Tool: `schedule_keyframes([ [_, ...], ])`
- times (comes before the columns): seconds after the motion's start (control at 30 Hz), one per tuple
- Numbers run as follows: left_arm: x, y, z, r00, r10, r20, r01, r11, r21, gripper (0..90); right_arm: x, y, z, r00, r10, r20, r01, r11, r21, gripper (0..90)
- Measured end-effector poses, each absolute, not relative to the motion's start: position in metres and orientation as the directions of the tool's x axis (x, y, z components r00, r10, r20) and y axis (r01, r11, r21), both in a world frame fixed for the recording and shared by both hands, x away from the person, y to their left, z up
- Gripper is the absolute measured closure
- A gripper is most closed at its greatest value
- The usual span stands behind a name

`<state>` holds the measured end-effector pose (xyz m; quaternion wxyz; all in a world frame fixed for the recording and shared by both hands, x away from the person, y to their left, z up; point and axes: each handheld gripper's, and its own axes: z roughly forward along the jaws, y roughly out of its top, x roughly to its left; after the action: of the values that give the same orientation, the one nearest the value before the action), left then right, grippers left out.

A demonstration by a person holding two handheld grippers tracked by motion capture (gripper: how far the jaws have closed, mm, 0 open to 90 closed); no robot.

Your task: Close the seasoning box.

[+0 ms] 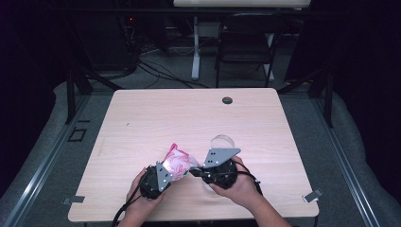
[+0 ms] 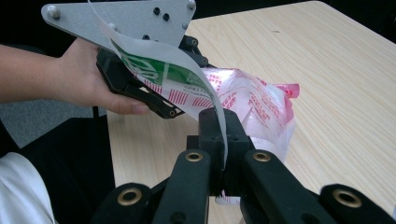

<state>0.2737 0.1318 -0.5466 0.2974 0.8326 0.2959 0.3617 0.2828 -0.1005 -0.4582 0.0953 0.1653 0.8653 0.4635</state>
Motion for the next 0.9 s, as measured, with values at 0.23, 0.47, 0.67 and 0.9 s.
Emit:
schedule_keyframes([
  [0.23,0.2734,0.1316,-0.5454,0.553,0.705,0.445,0.266,-0.655,0.707,59.8,0.2841,-0.1018,-0.4578,-0.928,0.372,0.014,0.216,0.507,0.835,90.0],
  [0.47,0.2728,0.1321,-0.5441,0.550,0.702,0.452,0.262,-0.659,0.705,59.8,0.2848,-0.1024,-0.4578,-0.928,0.372,0.031,0.228,0.500,0.835,90.0],
  [0.67,0.2727,0.1322,-0.5440,0.548,0.701,0.457,0.260,-0.661,0.704,59.9,0.2854,-0.1028,-0.4580,-0.927,0.373,0.038,0.234,0.497,0.836,90.0],
  [0.9,0.2718,0.1317,-0.5428,0.539,0.699,0.471,0.253,-0.667,0.701,59.9,0.2855,-0.1035,-0.4577,-0.928,0.370,0.042,0.236,0.496,0.836,90.0],
])
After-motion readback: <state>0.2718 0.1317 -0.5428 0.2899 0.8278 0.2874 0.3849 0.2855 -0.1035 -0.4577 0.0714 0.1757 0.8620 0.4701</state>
